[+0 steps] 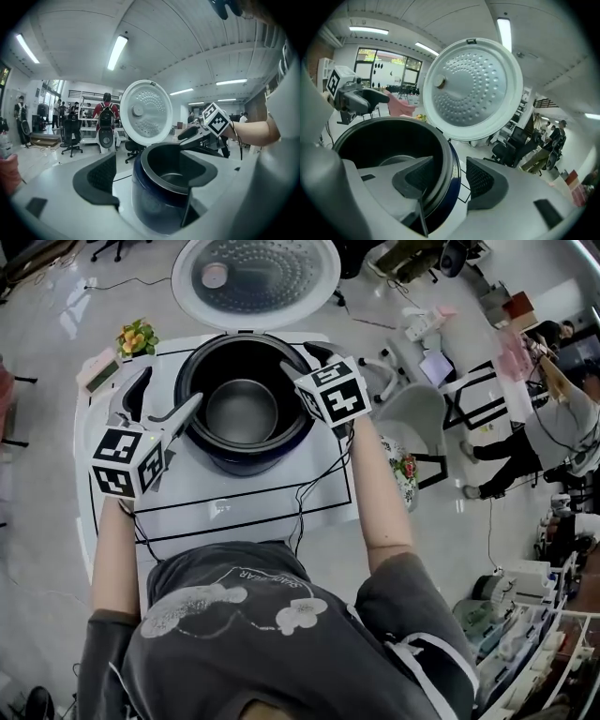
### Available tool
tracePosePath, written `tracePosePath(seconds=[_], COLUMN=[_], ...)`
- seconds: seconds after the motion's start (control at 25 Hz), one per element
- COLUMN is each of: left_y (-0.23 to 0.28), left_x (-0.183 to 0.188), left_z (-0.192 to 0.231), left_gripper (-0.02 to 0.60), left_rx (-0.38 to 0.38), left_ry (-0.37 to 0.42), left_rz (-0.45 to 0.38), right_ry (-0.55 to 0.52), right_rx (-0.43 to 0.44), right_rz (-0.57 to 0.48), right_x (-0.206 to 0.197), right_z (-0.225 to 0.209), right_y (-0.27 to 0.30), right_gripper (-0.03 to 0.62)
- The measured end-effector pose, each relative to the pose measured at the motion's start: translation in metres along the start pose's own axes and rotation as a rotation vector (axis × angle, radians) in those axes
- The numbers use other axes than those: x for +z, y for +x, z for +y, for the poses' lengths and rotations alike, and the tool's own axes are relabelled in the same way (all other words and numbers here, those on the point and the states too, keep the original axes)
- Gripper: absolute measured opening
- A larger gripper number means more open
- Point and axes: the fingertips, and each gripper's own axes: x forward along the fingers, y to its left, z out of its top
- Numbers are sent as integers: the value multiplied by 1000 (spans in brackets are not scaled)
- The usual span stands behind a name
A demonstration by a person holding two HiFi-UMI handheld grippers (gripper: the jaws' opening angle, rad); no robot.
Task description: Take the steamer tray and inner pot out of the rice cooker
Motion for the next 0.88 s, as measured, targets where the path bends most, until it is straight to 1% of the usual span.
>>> tracePosePath(seconds=[0.12, 0.24, 0.44, 0.52, 0.6, 0.64, 0.76, 0.88], left_y=[8, 14, 19, 21, 23, 23, 23, 24], left_x=[-2, -2, -4, -6, -7, -7, -7, -7], left_z=[-1, -2, -4, -5, -6, -7, -8, -5], left_gripper=[417, 417, 417, 417, 417, 417, 417, 417], left_rx=[19, 37, 54, 58, 61, 63, 66, 70], left_ry=[-4, -7, -15, -21, -22, -21, -19, -20], left_rz=[12, 18, 27, 30, 32, 33, 31, 37], right_ry=[-65, -137, -234, -243, -239, -237, -235, -240], right_rx=[48, 75, 36, 13, -25, -38, -34, -26], right_rz=[44, 112, 210, 254, 285, 293, 290, 276], right_x=[-2, -10, -19, -22, -25, -26, -26, -25], right_z=[7, 13, 10, 6, 0, -2, -2, 1], right_y=[14, 24, 32, 37, 40, 41, 40, 37], right_gripper=[246, 267, 272, 263, 218, 215, 215, 181])
